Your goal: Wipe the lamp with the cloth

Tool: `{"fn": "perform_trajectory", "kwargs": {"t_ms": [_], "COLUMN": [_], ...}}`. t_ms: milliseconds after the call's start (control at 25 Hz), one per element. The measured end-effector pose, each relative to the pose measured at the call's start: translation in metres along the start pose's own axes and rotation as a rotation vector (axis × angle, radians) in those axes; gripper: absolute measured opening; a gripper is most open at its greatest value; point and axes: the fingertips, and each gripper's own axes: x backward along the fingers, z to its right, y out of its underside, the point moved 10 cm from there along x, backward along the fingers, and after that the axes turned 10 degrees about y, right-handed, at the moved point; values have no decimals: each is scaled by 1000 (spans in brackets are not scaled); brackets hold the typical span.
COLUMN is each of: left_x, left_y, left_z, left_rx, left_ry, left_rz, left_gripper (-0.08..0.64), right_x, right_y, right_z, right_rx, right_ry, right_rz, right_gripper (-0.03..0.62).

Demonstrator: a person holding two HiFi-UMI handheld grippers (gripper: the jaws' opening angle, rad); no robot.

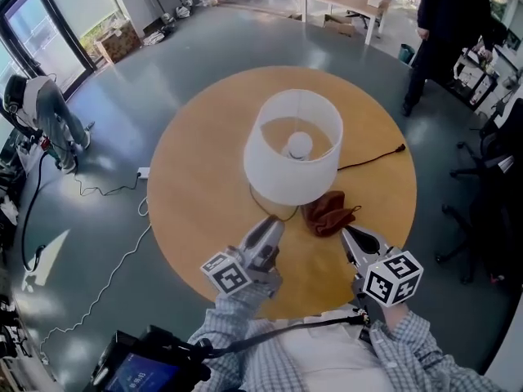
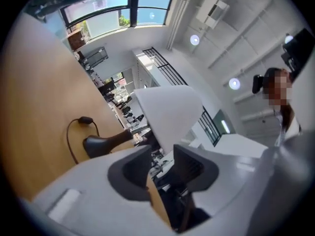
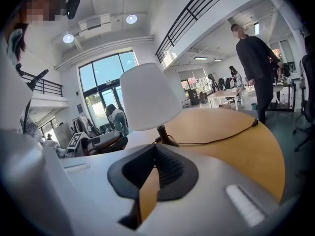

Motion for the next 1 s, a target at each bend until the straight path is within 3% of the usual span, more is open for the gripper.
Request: {"fn": "perform_trajectory", "kwargs": {"t_ms": [240, 480, 560, 720, 800, 1000], "left_x": [-19, -29, -35, -41, -41, -37], "left_y": [-9, -12, -11, -14, -14, -12], "left_z": [-26, -29, -27, -21, -20, -14], "left_rx": [99, 173, 179, 170, 160, 149], "left_ry": [35, 182, 224, 294, 292, 286], "left_rz": [95, 168, 180, 207, 223, 213], "left_gripper": [222, 287, 286, 163, 161, 152], "right_x": [-13, -26, -27, -30, -34, -50], "right_y": [-9, -12, -13, -11, -8, 4], "right_z": [6, 3, 7, 13, 15, 15], "right_rx": [1, 25, 28, 46, 69, 231], "right_ry": [-3, -17, -15, -5, 5, 26], "right_rz": [-5, -12, -17, -34, -52, -132], "right_gripper": [3, 3, 3, 3, 3, 4]}}
